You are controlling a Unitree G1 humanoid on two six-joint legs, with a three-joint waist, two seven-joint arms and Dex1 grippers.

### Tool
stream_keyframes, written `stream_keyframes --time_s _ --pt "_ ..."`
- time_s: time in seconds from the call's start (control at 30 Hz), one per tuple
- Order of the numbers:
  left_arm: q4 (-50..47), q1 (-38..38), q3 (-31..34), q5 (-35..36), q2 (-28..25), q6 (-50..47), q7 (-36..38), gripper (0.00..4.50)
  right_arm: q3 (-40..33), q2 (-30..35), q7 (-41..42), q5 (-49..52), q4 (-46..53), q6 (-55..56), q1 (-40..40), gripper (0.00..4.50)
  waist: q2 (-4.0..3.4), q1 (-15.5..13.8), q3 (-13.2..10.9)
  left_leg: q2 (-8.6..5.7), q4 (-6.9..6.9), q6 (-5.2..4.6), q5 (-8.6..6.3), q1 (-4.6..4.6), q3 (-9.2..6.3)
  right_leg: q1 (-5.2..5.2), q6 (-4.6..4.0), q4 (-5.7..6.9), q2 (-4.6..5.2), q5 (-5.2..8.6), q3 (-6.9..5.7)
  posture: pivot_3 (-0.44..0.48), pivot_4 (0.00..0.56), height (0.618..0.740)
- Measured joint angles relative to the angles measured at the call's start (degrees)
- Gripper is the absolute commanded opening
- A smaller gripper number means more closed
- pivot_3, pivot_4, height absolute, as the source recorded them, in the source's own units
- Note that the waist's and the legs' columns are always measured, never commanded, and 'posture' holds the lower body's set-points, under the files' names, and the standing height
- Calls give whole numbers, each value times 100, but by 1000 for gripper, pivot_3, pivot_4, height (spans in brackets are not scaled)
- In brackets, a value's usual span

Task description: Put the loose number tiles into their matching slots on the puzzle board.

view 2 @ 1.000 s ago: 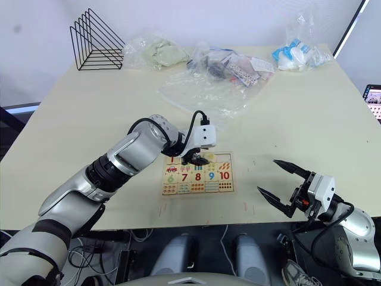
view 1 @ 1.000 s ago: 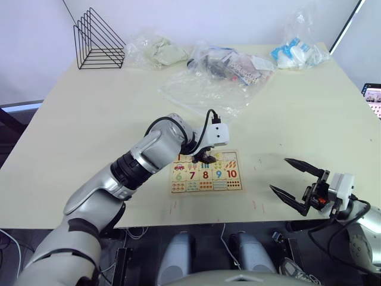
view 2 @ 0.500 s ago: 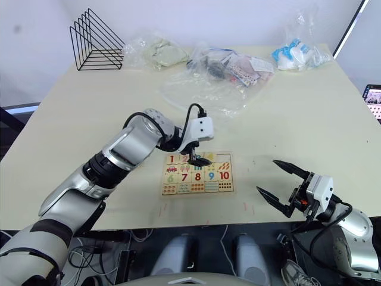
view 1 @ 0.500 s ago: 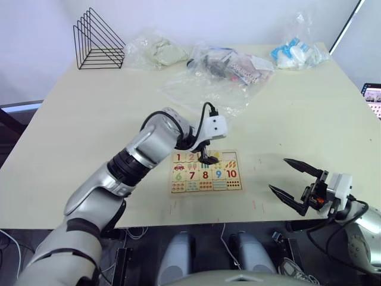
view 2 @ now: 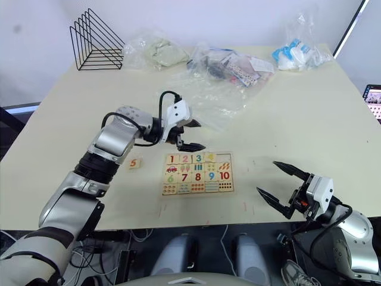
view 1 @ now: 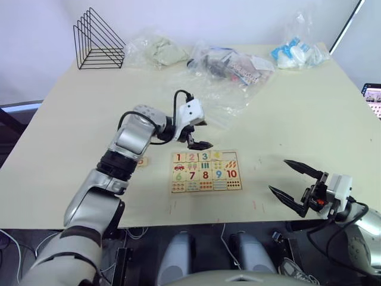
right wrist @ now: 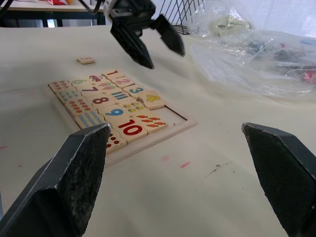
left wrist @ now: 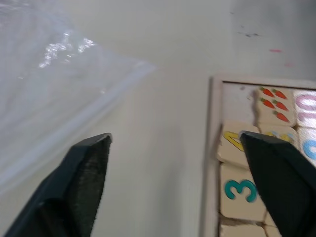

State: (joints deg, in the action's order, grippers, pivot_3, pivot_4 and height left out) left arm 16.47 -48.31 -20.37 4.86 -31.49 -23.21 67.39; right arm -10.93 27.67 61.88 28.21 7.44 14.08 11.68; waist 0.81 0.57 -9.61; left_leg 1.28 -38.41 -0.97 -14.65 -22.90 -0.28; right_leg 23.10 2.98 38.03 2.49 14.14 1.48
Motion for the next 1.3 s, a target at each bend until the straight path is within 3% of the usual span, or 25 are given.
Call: stream_keyframes --time_s 0.17,0.23,0.77,1.3 --pt "110 157 -5 -40 -78 306 160 648 0 0 2 0 0 0 -1 4500 0 -7 0 0 0 0 0 0 -1 0 0 0 0 0 -1 0 150 740" --pt "223 154 -5 -93 -20 403 142 176 0 1 3 -1 0 0 -7 4500 0 -6 0 0 0 0 0 0 0 0 0 0 0 0 -1 0 150 740" --pt "555 142 -62 -511 386 736 145 176 -3 9 -5 -3 4 0 116 4500 0 2 0 0 0 0 0 0 0 0 0 0 0 0 -1 0 150 740" --pt "557 144 -67 -688 442 762 222 176 -5 18 -10 -5 4 5 154 4500 0 2 0 0 0 0 0 0 -1 0 0 0 0 0 -1 0 150 740"
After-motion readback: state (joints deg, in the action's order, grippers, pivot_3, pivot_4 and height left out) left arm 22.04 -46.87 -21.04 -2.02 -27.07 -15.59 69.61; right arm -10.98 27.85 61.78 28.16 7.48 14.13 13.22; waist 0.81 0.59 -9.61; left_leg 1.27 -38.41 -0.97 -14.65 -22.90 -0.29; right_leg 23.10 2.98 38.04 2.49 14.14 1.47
